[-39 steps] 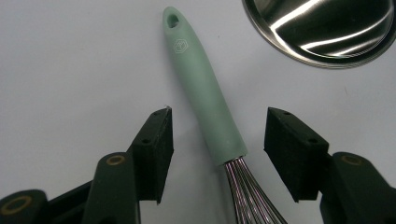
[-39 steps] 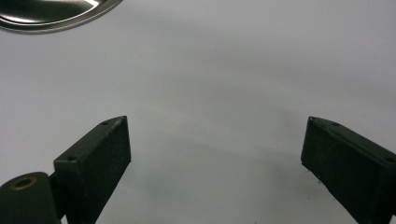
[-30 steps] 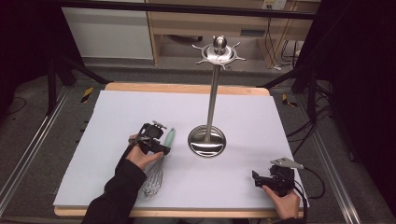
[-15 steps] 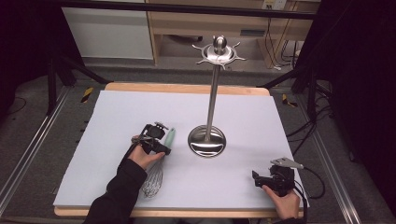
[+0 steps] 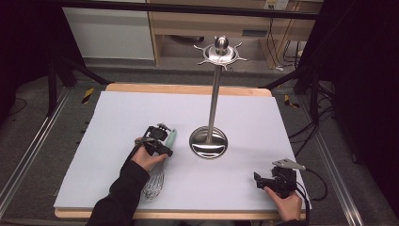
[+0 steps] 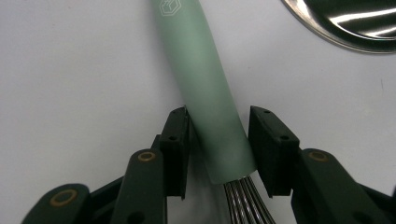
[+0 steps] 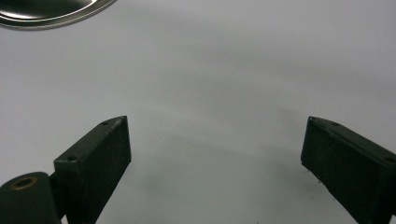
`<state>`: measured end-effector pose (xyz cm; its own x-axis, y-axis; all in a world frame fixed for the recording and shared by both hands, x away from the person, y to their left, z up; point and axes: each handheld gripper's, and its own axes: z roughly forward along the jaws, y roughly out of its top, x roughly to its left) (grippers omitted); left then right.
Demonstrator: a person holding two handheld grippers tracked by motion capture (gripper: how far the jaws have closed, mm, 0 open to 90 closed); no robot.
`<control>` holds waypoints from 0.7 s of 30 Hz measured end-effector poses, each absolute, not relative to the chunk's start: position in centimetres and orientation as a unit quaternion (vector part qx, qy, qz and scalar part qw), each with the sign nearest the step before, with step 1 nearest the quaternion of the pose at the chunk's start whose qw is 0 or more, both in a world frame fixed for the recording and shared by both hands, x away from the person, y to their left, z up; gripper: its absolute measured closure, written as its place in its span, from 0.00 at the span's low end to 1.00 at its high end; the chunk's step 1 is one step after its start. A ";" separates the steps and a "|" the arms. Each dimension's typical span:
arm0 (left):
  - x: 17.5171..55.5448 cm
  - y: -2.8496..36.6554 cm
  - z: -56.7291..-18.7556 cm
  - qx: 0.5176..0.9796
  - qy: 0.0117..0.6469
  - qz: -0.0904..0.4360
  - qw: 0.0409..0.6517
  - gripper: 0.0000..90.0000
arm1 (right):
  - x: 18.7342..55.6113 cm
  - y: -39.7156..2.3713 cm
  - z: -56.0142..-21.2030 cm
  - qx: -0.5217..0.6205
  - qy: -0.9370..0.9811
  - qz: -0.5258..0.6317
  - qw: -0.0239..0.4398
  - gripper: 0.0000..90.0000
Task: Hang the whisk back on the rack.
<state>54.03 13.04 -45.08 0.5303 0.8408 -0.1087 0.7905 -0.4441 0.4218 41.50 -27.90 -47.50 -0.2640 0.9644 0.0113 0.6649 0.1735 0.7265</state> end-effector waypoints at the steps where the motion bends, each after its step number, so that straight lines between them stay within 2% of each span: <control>1: 54.1 13.1 -45.1 0.846 0.485 0.056 0.216 0.66 | 41.5 -27.9 -47.5 0.559 0.729 0.317 0.236 0.10; 21: 53.1 13.1 -44.1 0.834 0.490 0.060 0.246 0.76 | 41.4 -28.0 -47.4 0.562 0.727 0.318 0.234 0.10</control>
